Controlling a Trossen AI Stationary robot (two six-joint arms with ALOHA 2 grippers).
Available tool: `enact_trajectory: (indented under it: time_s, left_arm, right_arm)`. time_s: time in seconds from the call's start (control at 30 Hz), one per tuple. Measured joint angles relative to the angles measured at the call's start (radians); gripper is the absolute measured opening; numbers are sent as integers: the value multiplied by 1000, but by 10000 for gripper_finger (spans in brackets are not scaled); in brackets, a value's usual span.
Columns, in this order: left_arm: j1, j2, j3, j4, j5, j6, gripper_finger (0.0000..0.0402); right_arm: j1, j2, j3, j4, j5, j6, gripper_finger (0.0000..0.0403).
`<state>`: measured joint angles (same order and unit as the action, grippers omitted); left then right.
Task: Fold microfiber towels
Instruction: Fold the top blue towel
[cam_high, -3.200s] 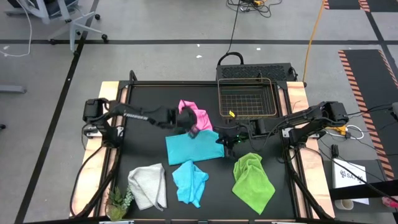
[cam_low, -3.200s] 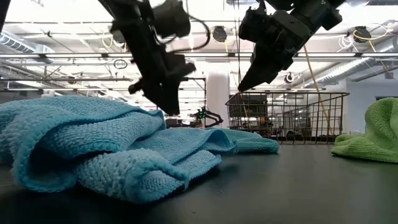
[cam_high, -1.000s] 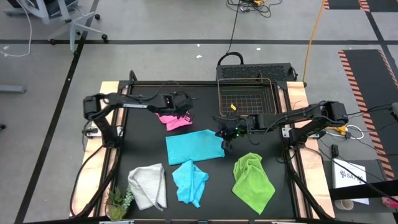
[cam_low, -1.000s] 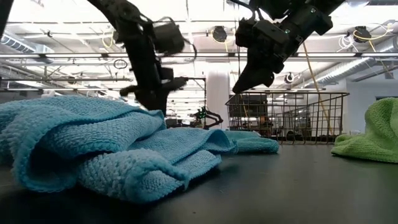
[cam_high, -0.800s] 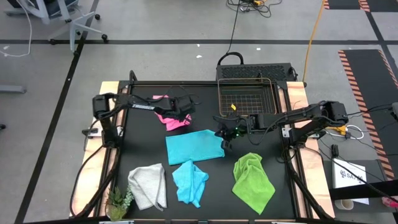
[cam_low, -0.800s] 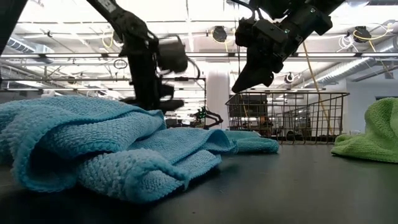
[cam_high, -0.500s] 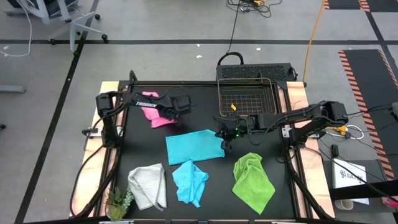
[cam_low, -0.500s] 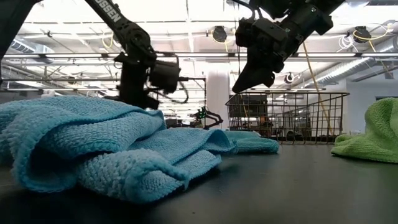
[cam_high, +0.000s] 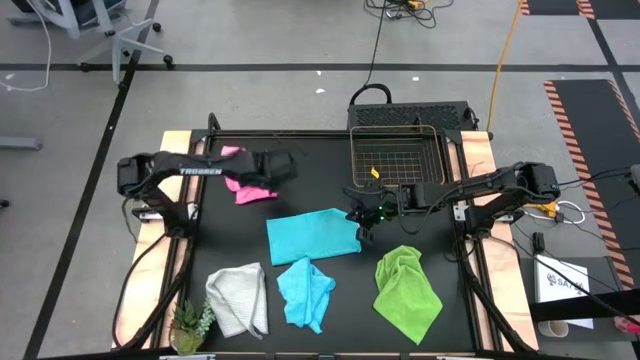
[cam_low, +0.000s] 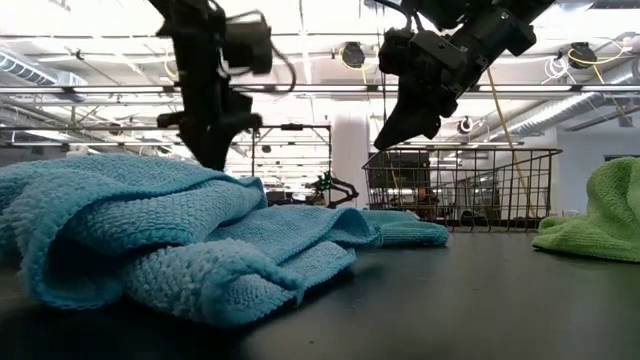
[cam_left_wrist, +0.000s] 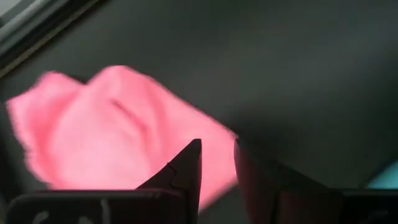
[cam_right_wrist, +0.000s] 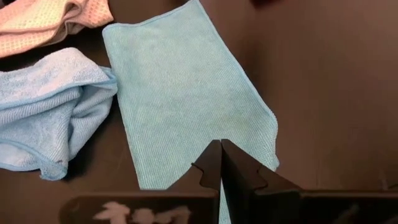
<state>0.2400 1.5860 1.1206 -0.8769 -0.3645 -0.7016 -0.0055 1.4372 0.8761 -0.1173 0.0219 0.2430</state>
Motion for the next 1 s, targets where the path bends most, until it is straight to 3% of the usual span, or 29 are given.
enact_trajectory:
  time_s: [0.27,0.47,0.63,1.0]
  left_arm:
    - [-253,16,0,1,27,-184,97]
    - [-382,50,-1,-9,22,-314,97]
    - [-434,100,-20,10,18,-416,97]
    - [-484,182,-28,105,150,-445,97]
  right_arm:
    - [0,0,0,0,1,-1,0]
    - [0,0,0,0,1,-5,0]
    - [0,0,1,0,1,-5,0]
    - [0,0,0,-28,0,-4,0]
